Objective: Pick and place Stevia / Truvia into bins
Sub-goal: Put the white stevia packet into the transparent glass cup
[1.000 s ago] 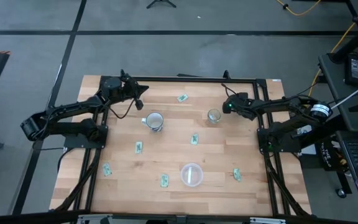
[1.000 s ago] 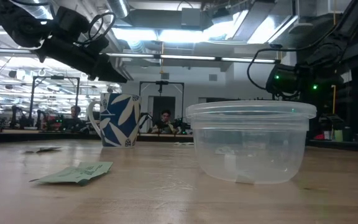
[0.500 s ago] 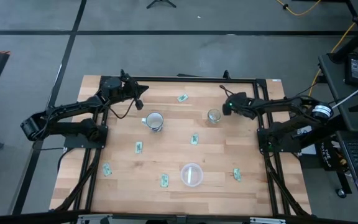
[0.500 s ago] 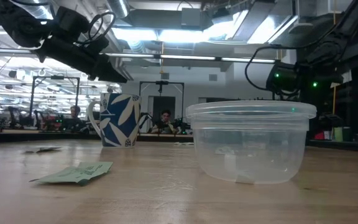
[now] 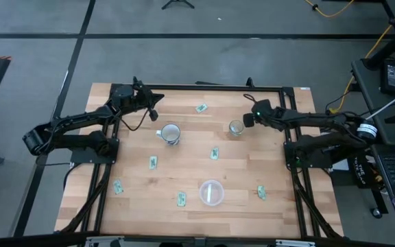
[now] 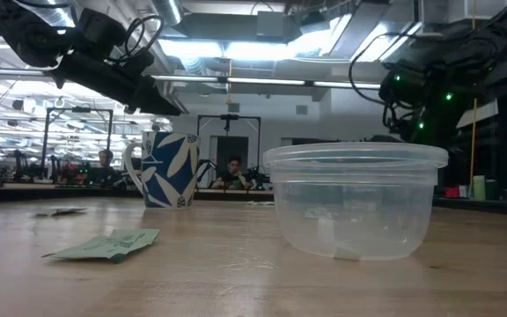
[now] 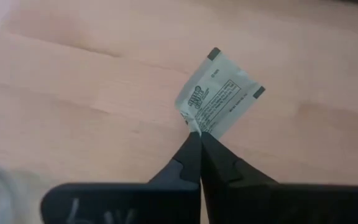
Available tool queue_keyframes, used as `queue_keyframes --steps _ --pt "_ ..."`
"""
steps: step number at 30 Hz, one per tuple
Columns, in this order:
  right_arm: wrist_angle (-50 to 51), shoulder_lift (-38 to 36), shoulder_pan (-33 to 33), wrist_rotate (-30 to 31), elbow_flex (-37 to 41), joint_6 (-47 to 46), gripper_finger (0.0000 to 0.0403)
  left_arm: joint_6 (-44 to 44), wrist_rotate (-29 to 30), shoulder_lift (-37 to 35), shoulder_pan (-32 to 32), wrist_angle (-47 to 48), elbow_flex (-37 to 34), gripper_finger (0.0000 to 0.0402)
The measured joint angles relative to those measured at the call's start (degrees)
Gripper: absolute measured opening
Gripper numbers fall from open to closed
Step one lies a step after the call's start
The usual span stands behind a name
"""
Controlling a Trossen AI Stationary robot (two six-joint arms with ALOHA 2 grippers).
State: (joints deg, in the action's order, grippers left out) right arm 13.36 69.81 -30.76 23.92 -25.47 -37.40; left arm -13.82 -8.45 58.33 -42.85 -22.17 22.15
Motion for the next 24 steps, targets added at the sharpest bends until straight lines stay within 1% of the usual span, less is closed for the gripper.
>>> queue_keyframes --steps 6,11,15,18,24 --pt "-0.2 -6.0 3.0 -1.1 -0.1 3.7 0.0000 -2.0 0.1 0.0 0.0 0.0 0.0 0.0006" --pt "-0.3 -12.1 5.3 -3.7 -0.1 8.2 0.0000 -2.4 0.3 0.0 0.0 0.0 0.0 0.0006" --pt "-0.3 -16.5 7.6 -7.5 -0.2 14.4 0.0000 -2.4 0.3 0.0 0.0 0.0 0.0 0.0006" --pt "-0.3 -18.8 10.4 -10.3 -0.2 17.5 0.0000 -2.0 0.3 0.0 0.0 0.1 0.0 0.0006" --pt "-0.3 -21.6 16.7 -10.5 -0.2 23.0 0.0000 0.7 0.3 0.0 0.0 0.1 0.0 0.0006"
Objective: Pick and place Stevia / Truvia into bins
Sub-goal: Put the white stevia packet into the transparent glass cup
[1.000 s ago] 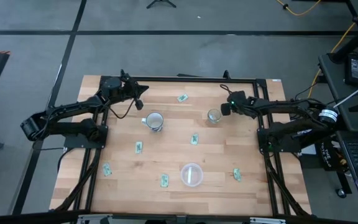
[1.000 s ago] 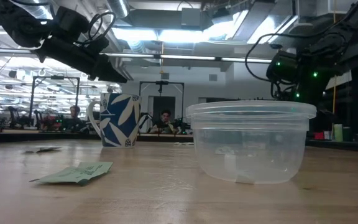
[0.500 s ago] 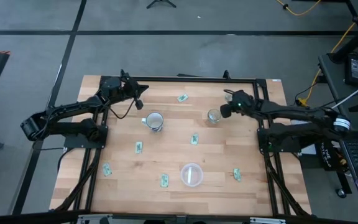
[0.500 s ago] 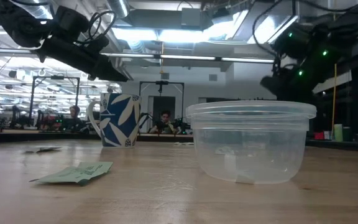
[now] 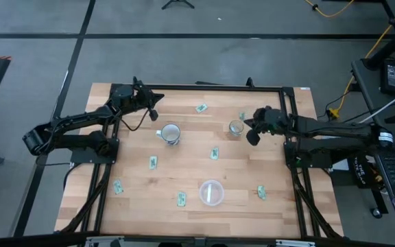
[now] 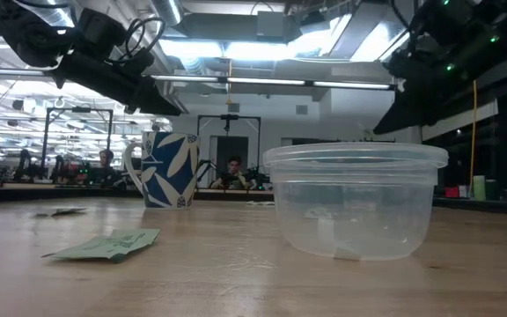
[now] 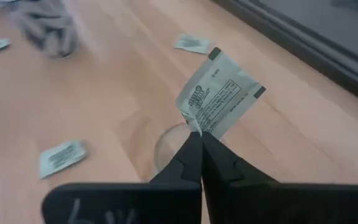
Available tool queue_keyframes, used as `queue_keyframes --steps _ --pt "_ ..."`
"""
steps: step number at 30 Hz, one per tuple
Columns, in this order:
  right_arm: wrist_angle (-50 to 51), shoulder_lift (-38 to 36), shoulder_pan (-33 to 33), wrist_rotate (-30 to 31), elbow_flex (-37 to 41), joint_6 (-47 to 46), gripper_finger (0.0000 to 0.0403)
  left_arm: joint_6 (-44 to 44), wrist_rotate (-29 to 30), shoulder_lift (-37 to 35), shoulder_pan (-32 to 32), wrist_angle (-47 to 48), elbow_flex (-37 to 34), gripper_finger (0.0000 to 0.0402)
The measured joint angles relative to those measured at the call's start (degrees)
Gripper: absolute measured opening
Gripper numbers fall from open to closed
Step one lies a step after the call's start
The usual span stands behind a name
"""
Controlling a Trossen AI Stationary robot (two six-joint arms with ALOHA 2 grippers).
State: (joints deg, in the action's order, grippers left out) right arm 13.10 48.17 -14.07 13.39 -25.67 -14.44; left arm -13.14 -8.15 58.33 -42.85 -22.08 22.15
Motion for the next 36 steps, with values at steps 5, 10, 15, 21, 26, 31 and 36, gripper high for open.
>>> queue_keyframes --steps 5,10,15,21,26,31,36 --pt "0.0 -1.7 3.8 0.0 0.0 4.1 0.0000 2.0 -1.0 0.0 0.0 0.0 0.0 0.0006" --pt "-0.3 -2.1 6.9 0.0 0.1 4.8 0.0000 1.2 -12.2 0.0 0.3 1.4 0.0 0.0005" --pt "-5.6 -2.3 8.8 0.0 4.1 7.0 0.0000 -2.5 -25.5 -0.1 2.4 1.9 0.0 0.0005" --pt "-7.3 -4.7 9.1 0.0 6.1 7.4 0.0000 -2.5 -27.0 -1.6 4.3 4.6 0.0 0.0005" --pt "-7.3 -5.8 9.1 0.1 5.7 5.9 0.0000 -2.5 -27.0 -2.5 6.1 4.1 0.0 0.0005" --pt "-7.1 -4.4 9.1 0.1 3.2 4.3 0.0000 -2.6 -26.9 -2.5 7.9 3.9 0.0 0.0005" --pt "-1.0 -0.6 9.1 0.1 -0.5 -0.3 0.0000 -2.7 -26.9 -2.5 8.4 3.5 0.0 0.0005"
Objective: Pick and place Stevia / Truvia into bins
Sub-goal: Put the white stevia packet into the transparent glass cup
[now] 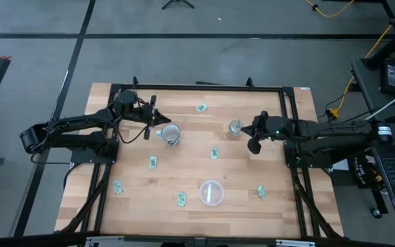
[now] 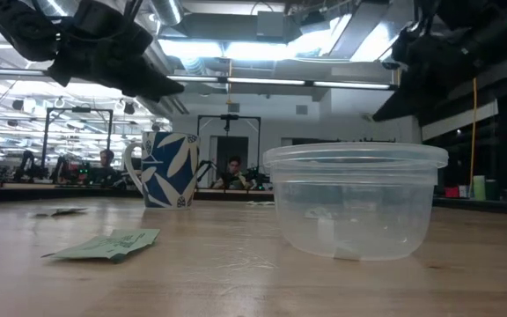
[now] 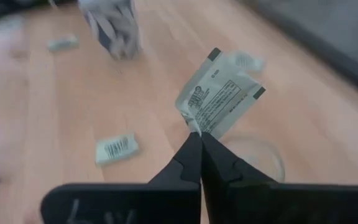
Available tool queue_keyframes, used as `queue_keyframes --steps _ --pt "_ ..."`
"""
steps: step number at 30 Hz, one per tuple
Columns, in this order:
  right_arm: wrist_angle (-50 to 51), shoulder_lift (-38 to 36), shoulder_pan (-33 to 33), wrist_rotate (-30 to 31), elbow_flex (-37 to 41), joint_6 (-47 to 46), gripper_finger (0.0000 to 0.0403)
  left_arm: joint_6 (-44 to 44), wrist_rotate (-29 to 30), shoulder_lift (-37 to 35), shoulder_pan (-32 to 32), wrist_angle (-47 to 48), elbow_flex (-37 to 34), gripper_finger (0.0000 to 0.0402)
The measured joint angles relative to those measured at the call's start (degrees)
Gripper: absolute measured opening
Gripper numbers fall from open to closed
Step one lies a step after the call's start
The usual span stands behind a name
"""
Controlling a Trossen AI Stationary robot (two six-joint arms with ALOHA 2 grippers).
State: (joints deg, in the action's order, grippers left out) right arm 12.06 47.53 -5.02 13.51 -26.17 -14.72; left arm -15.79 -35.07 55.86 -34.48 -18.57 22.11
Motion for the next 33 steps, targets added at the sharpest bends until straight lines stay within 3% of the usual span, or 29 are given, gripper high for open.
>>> queue_keyframes --steps 12,19,33 --pt "20.2 10.8 -0.1 -0.2 -13.7 -8.3 0.0000 0.0 0.1 0.0 0.0 -1.0 0.0 0.0006" --pt "30.3 15.9 -1.8 -8.0 -21.8 -10.3 0.0000 0.0 0.1 0.0 0.0 -1.3 0.0 0.0006" --pt "32.7 22.8 -8.7 -11.7 -24.4 -6.9 0.0000 0.0 0.1 0.0 0.0 -1.4 0.0 0.0006"
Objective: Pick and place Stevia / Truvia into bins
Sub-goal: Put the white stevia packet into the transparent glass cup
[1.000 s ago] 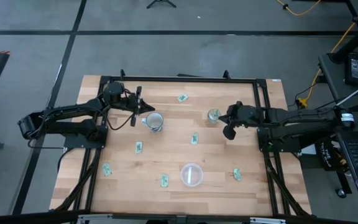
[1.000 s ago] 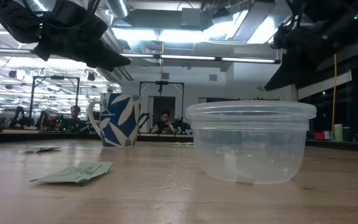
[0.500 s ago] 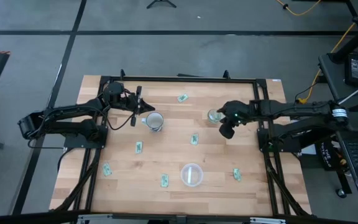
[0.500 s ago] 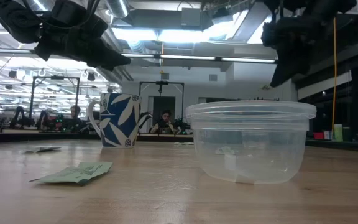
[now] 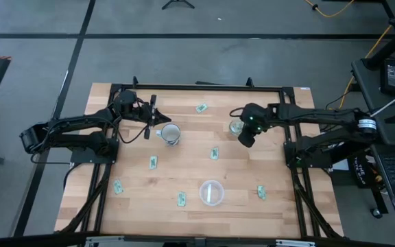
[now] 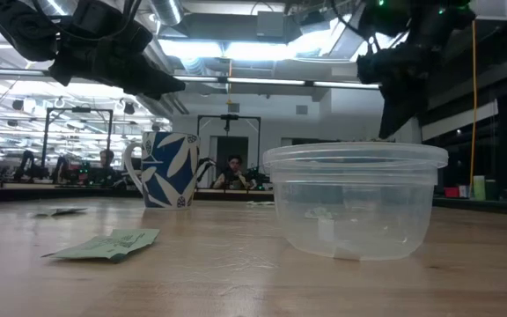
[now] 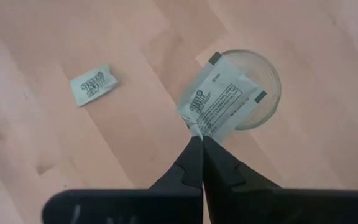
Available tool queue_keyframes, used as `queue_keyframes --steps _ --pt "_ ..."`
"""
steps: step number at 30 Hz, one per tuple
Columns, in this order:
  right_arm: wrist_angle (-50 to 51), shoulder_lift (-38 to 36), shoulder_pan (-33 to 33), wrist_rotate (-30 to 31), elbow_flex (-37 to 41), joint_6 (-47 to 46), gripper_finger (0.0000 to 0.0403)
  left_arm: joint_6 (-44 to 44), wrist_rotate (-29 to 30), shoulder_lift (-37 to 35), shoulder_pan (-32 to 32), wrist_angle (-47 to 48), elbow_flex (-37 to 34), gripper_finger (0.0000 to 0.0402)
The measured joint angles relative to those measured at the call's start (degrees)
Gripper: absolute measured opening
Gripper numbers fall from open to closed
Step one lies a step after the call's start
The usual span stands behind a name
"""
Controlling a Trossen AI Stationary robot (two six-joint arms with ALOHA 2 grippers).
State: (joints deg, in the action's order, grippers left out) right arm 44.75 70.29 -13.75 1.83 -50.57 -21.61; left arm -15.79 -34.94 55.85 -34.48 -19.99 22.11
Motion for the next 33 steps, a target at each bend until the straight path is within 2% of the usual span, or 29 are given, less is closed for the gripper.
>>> queue_keyframes --steps 5,13,19,33 --pt "-0.4 2.7 -3.5 -4.8 0.0 1.3 0.0000 0.0 0.0 0.0 0.0 0.0 0.0 0.0006" --pt "-1.7 8.1 -7.3 -5.2 0.0 5.1 0.0000 0.0 0.0 0.0 0.0 0.0 0.0 0.0006" --pt "-5.6 11.8 -9.1 -9.1 0.0 8.4 0.0000 0.0 1.0 0.0 0.0 0.0 0.0 0.0006" --pt "-5.9 15.2 -11.3 -9.0 0.0 8.6 0.0000 0.0 1.1 0.0 0.0 0.0 0.0 0.0006"
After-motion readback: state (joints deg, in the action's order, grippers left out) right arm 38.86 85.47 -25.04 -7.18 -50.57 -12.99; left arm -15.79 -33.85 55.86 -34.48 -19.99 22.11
